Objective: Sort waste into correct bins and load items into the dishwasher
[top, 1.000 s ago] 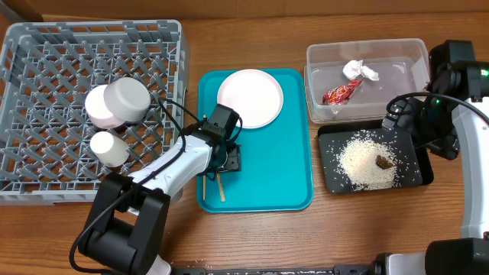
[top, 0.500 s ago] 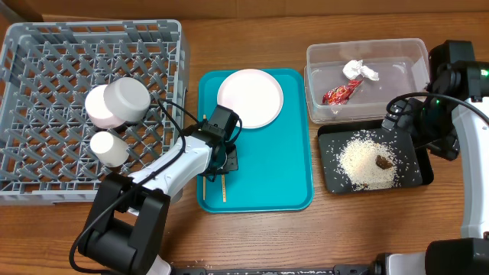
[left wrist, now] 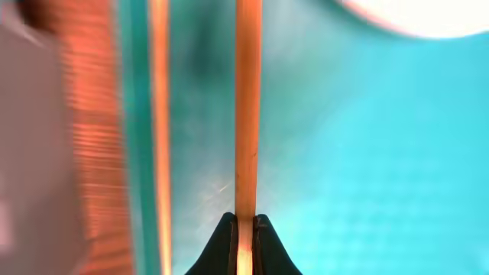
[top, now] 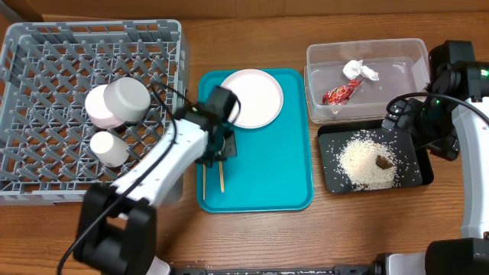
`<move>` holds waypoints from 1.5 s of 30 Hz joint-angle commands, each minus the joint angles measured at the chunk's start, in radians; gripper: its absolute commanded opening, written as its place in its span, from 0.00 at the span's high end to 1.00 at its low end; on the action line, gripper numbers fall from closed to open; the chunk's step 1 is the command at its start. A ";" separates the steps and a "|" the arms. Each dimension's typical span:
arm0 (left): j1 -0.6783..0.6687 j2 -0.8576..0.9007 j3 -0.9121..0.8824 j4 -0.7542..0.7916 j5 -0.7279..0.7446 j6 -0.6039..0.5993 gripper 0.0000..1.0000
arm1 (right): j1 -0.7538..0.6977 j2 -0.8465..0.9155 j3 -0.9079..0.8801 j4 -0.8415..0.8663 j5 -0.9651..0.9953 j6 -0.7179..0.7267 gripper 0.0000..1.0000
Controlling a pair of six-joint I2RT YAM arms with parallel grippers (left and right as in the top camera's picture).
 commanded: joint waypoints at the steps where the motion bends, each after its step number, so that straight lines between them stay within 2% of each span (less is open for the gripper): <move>1: 0.062 -0.076 0.145 -0.065 -0.094 0.077 0.96 | -0.002 -0.011 0.010 0.002 -0.001 -0.002 0.00; 3: 0.104 -0.080 0.207 -0.105 -0.132 0.122 0.96 | -0.002 -0.011 0.010 0.002 -0.001 -0.002 0.00; 6: 0.207 -0.080 0.257 -0.117 -0.145 0.262 0.96 | -0.002 -0.011 0.010 0.002 -0.001 -0.002 0.00; 11: 0.341 -0.045 0.252 -0.081 -0.143 0.346 0.96 | -0.002 -0.011 0.010 0.002 -0.002 -0.002 0.00; 14: 0.374 0.003 0.243 -0.056 -0.142 0.406 0.96 | -0.002 -0.011 0.010 0.002 -0.002 -0.002 0.00; 18: 0.377 0.053 0.243 -0.053 -0.138 0.405 0.95 | -0.002 -0.011 0.010 0.002 -0.001 -0.002 0.00; 19: 0.377 0.058 0.243 -0.052 -0.137 0.405 0.87 | -0.002 -0.011 0.010 0.002 -0.001 -0.002 0.00; 21: 0.377 0.057 0.246 -0.053 -0.134 0.405 0.51 | -0.002 -0.011 0.010 0.002 -0.001 -0.002 0.00; 23: 0.377 0.055 0.263 -0.065 -0.123 0.405 0.39 | -0.002 -0.011 0.010 0.002 -0.001 -0.002 0.00; 26: 0.375 0.050 0.330 -0.120 -0.060 0.404 0.36 | -0.002 -0.011 0.010 0.003 -0.001 -0.002 0.00; 32: 0.330 0.042 0.423 -0.250 0.217 0.308 0.39 | -0.002 -0.011 0.010 0.003 -0.001 -0.003 0.00; 38: 0.190 0.046 0.316 -0.265 0.078 0.172 0.36 | -0.002 -0.011 0.010 0.003 -0.001 -0.002 0.00; 45: 0.058 0.047 0.023 -0.043 0.036 0.097 0.36 | -0.002 -0.011 0.010 0.004 -0.001 -0.002 0.00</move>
